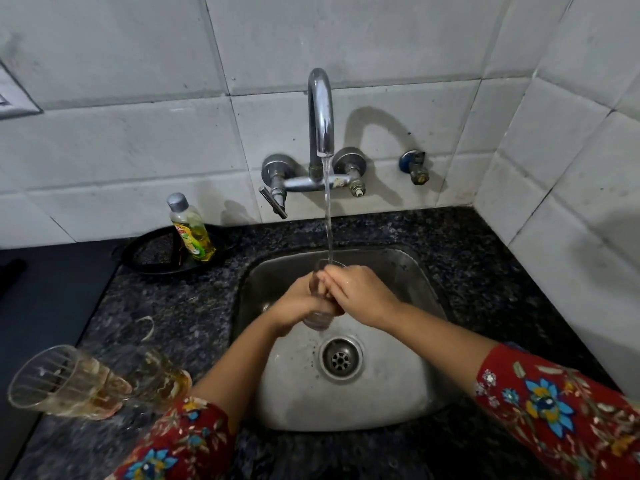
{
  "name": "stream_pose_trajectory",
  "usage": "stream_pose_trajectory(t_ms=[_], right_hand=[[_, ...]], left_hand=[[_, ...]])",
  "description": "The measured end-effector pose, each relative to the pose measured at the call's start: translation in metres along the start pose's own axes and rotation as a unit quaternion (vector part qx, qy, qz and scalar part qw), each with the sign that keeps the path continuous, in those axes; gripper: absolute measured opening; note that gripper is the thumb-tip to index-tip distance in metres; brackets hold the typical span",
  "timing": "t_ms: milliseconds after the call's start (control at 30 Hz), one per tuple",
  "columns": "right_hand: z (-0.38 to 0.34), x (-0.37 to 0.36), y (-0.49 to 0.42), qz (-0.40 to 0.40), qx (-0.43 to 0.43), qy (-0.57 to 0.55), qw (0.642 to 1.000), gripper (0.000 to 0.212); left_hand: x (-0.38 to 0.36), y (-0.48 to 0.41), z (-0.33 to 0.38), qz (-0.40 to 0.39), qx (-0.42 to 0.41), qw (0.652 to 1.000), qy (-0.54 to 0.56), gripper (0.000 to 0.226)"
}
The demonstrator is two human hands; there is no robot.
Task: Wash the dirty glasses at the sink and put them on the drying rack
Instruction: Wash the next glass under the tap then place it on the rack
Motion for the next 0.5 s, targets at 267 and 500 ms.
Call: stream_pose_trajectory(t_ms=[267, 500], right_hand=[[0.001, 0.003, -0.004, -0.037, -0.009, -0.074, 0.997, 0.025], [0.008, -0.005, -0.012, -0.012, -0.143, -0.023, 0.989, 0.042]], left_hand=[[0.010, -0.012, 0.008, 0.019, -0.037, 0.998, -0.043, 0.037], [0.008, -0.002, 0.011, 0.144, -0.054, 0.969, -0.196, 0.042]])
Point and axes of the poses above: each hand's wrist, its own y-axis away from the middle knuckle, its own x-axis out of the back of the hand, z = x × y, the point moved 8 cm from there along -y, towards the middle knuckle, and after that the axes turned 8 degrees about y, right-handed, at the moved point
